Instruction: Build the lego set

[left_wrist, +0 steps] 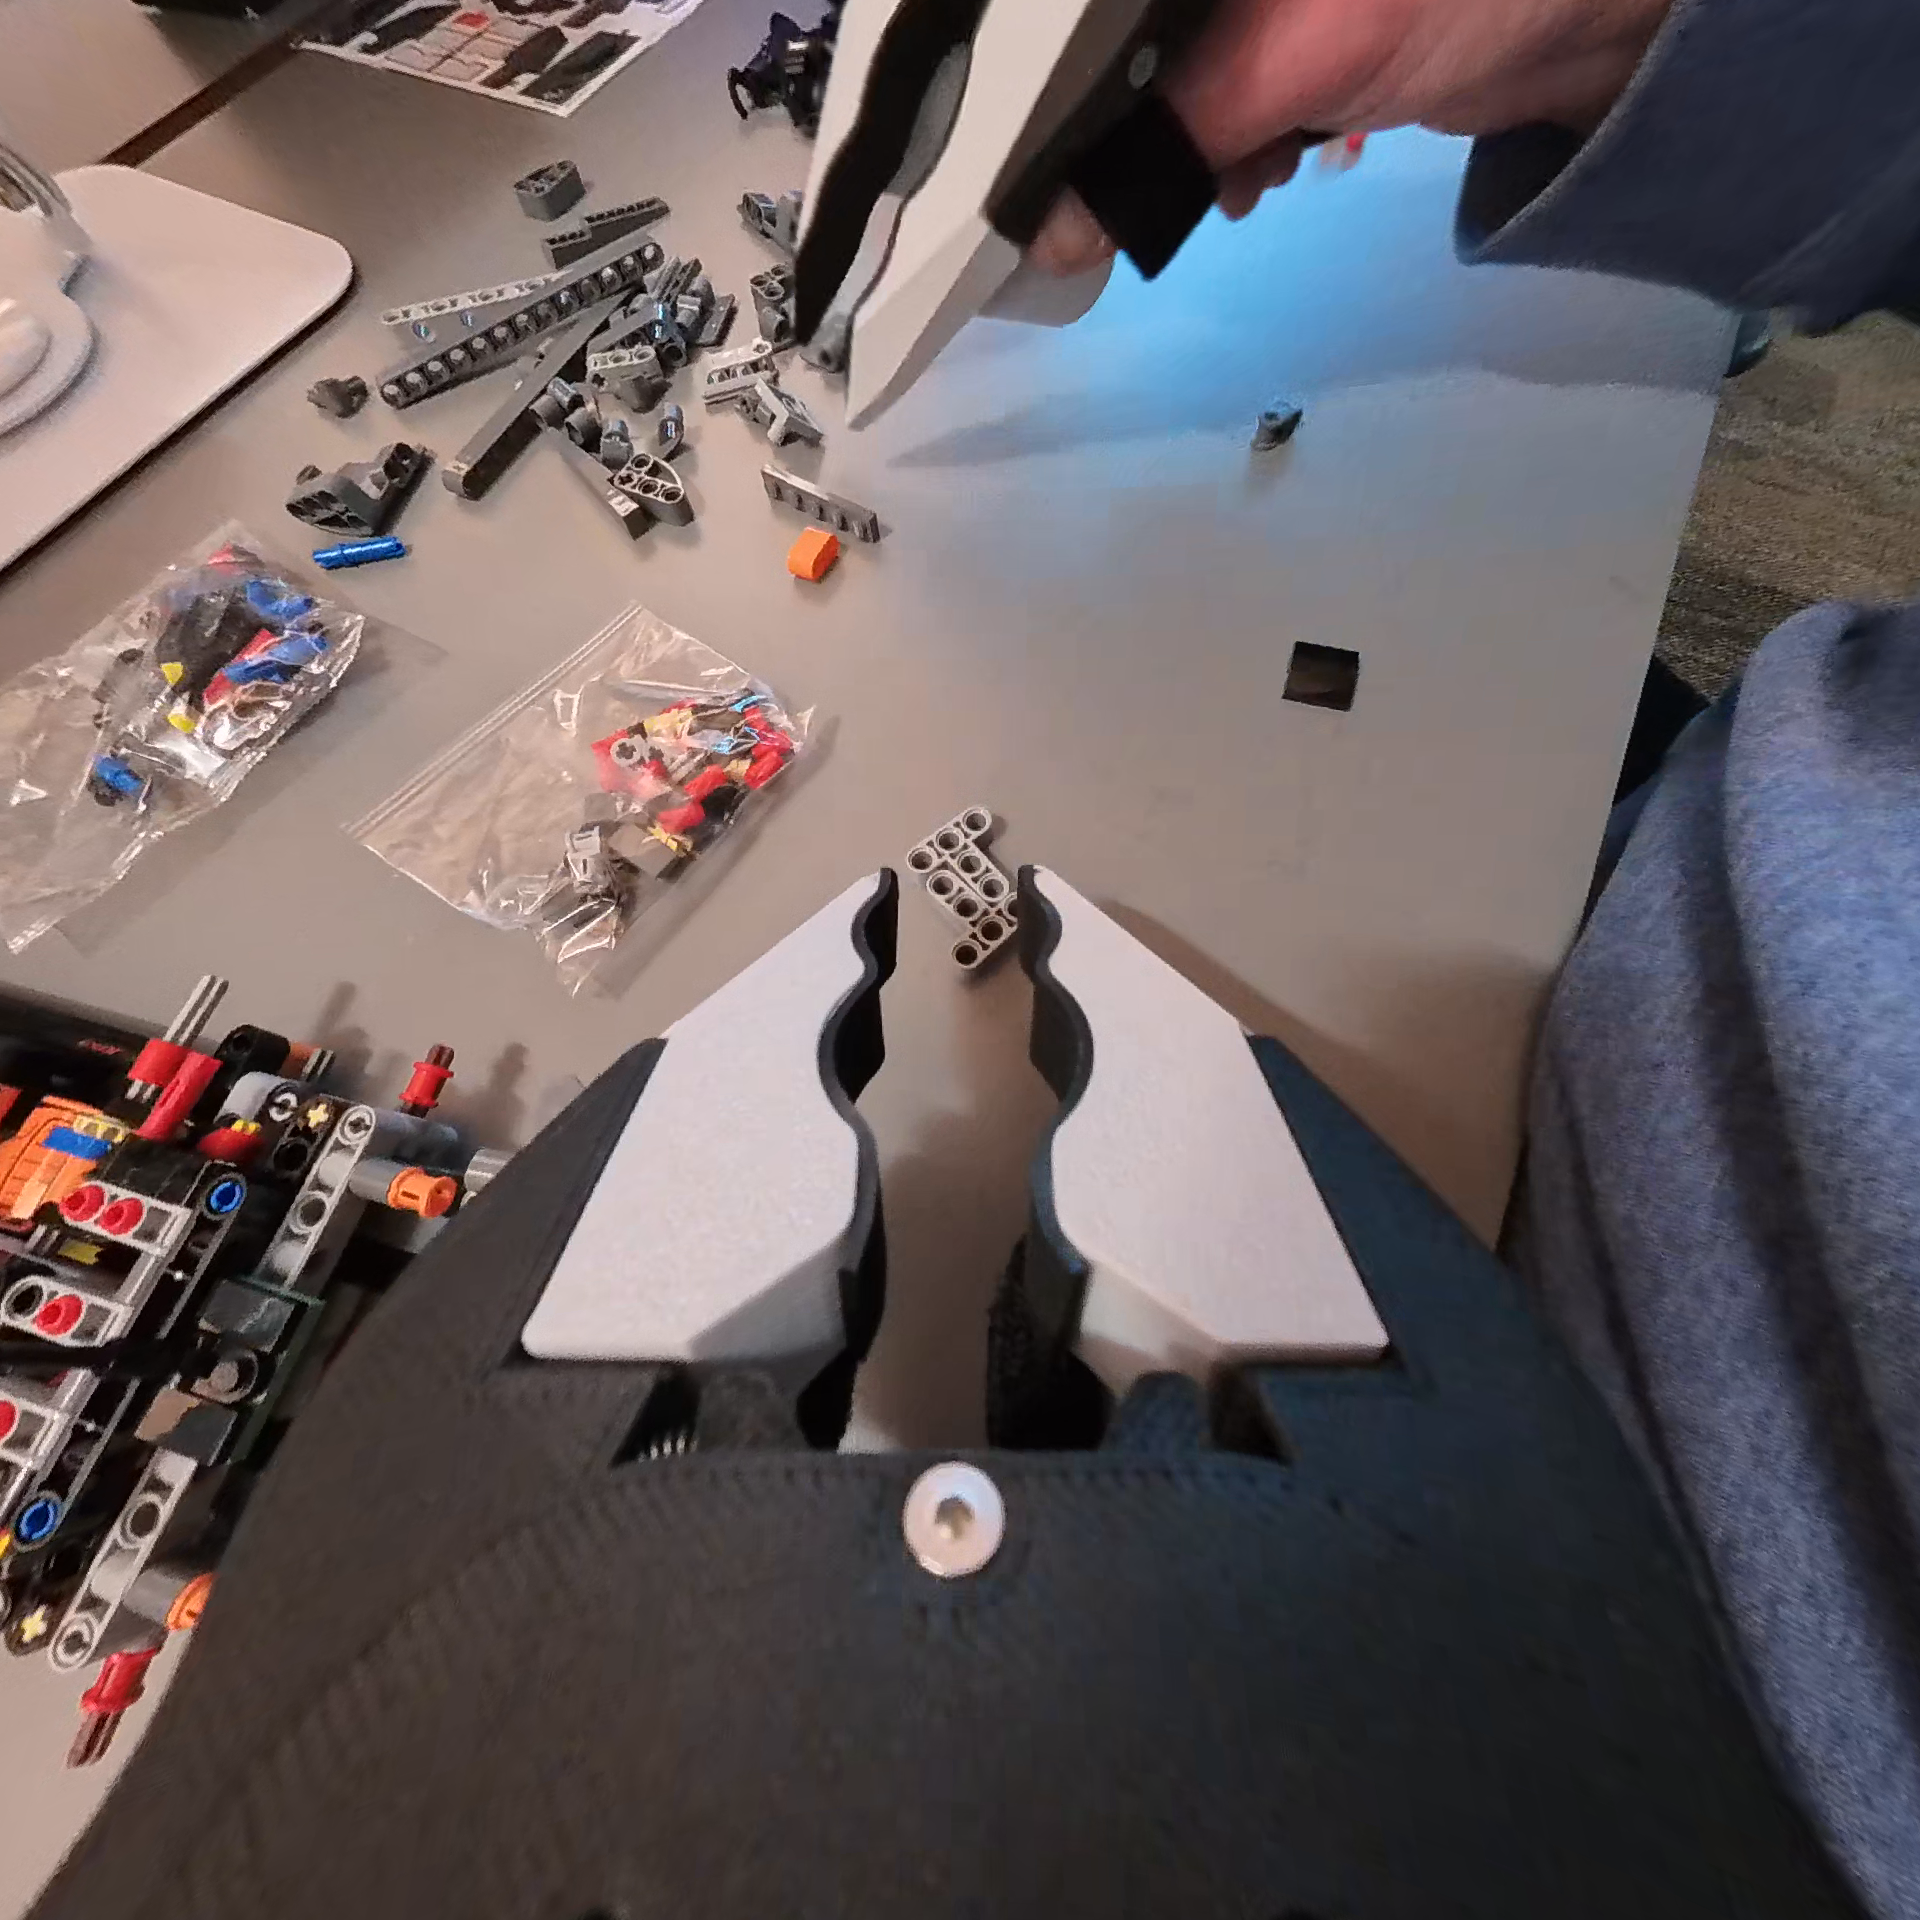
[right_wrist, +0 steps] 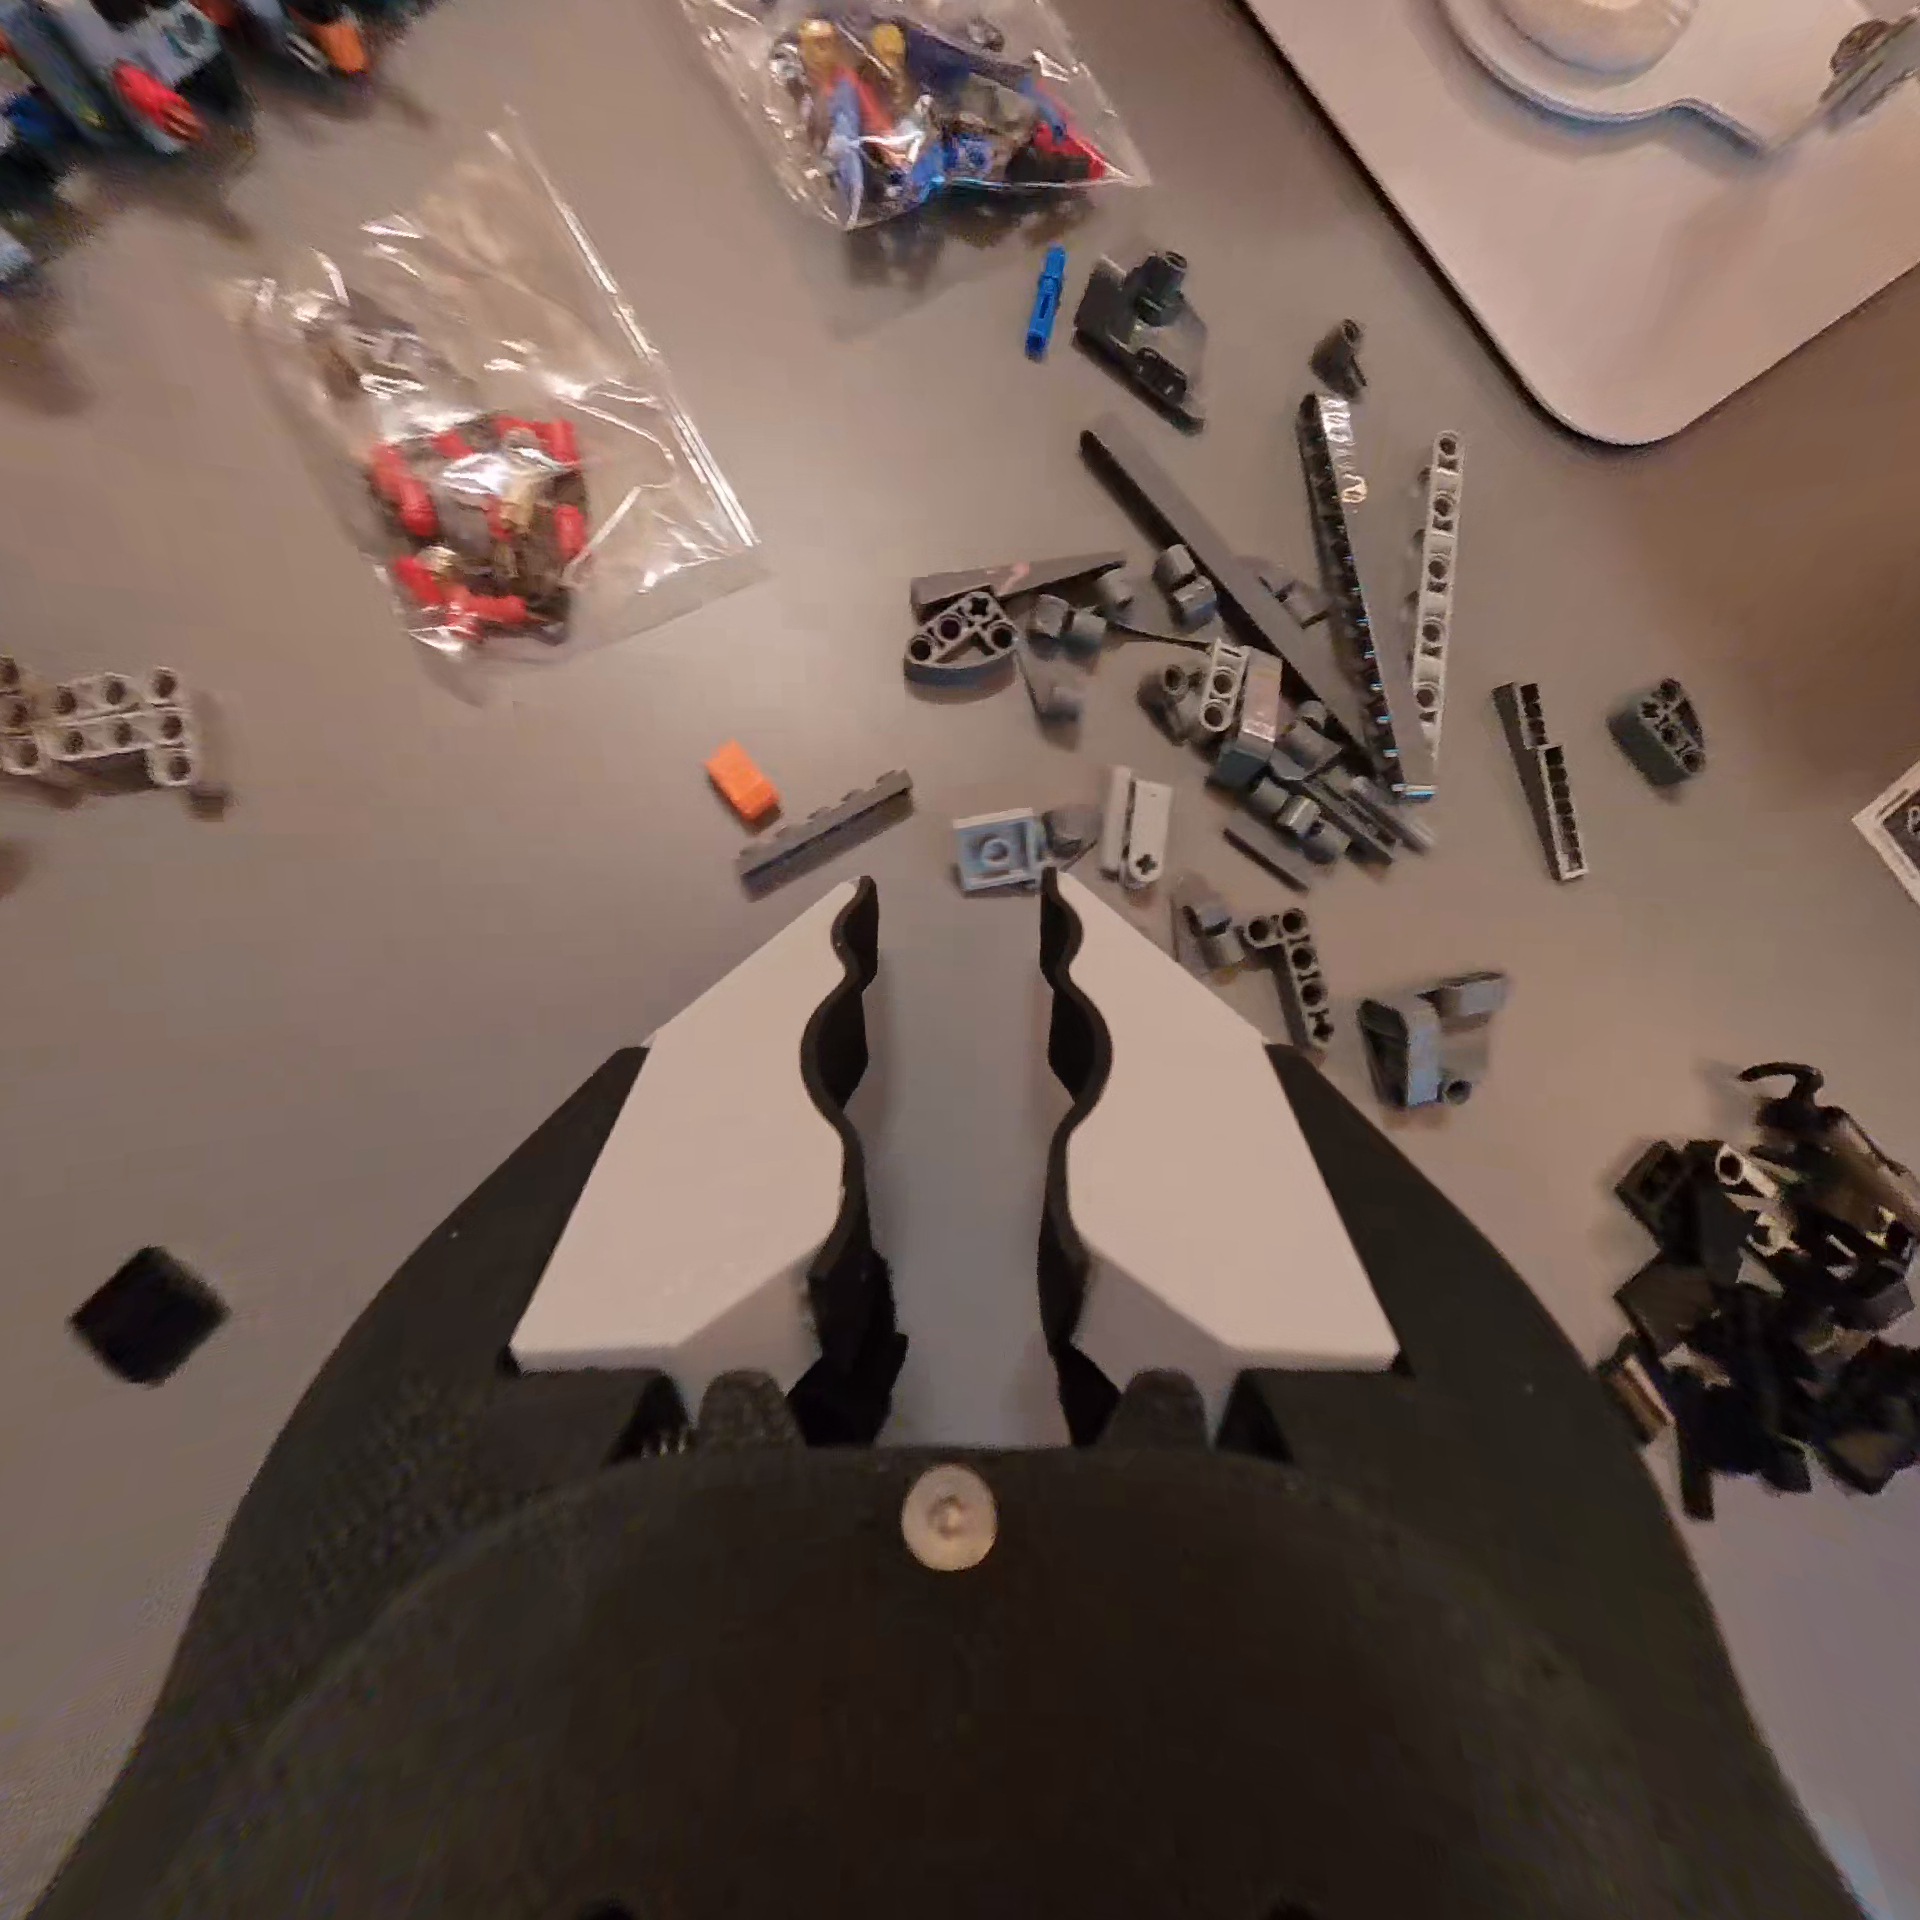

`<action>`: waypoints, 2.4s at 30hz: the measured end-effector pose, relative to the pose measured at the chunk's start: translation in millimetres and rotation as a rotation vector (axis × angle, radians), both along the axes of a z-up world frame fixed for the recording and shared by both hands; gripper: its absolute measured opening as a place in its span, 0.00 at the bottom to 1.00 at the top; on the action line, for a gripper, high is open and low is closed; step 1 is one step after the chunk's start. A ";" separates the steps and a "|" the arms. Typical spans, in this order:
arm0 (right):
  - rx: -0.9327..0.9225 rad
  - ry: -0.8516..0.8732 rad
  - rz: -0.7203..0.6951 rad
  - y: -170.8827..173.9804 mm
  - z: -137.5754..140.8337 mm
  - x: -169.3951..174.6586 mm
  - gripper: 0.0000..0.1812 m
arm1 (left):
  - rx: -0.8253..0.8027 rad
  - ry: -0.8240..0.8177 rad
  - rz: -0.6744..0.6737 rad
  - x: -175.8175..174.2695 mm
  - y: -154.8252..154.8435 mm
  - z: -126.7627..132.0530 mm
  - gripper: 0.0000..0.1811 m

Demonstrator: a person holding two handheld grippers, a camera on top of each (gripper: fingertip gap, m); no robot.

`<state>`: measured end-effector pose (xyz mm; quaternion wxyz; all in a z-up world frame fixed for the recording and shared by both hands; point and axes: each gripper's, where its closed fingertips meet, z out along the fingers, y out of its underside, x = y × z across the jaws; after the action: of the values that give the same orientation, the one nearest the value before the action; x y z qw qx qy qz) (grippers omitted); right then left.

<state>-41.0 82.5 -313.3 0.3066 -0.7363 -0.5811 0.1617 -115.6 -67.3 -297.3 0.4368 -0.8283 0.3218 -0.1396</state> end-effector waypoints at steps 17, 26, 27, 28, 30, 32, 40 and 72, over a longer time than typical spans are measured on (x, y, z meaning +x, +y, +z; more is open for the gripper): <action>-0.113 0.044 0.242 -72.9 11.7 -23.8 0.08 | -0.014 -0.006 0.008 -3.3 3.3 -4.8 0.11; -0.183 -0.002 0.403 -146.9 -15.0 -58.3 0.13 | -0.010 -0.004 0.010 -4.8 0.1 -3.3 0.11; -0.156 -0.017 0.396 -144.1 -14.7 -59.3 0.17 | -0.009 -0.003 0.011 -5.3 0.1 -3.0 0.11; -0.136 -0.026 0.393 -140.6 -12.5 -58.6 0.17 | -0.007 -0.004 0.013 -5.9 0.0 -2.3 0.11; -0.134 0.001 0.374 -129.4 -1.5 -55.5 0.17 | -0.002 -0.010 0.015 -6.5 0.3 -0.9 0.11; -0.128 0.025 0.329 -106.8 9.7 -46.3 0.17 | -0.003 -0.013 0.014 -6.7 0.4 -1.0 0.11; -0.069 0.041 0.116 -1.2 24.2 -0.8 0.10 | -0.013 -0.016 0.015 -6.1 2.3 -3.9 0.11; -0.148 0.043 0.142 -15.8 21.9 -6.6 0.03 | -0.026 -0.019 0.020 -7.6 4.8 -7.7 0.11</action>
<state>-47.7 66.7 -291.4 0.2518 -0.7102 -0.6116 0.2412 -123.2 -62.5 -305.0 0.4305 -0.8357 0.3077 -0.1472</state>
